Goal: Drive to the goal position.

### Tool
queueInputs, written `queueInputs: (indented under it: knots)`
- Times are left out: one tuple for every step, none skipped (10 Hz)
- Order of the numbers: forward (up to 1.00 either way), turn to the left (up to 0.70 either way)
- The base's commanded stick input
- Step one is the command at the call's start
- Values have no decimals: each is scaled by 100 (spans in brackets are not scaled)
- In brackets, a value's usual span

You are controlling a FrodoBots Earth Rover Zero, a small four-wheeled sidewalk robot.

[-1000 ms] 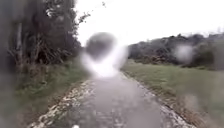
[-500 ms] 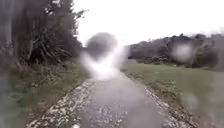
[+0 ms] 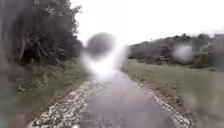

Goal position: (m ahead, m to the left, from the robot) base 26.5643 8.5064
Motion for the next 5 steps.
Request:
queueInputs:
  knots:
    - [85,0]
    - [85,0]
    - [85,0]
    - [85,0]
    - [85,0]
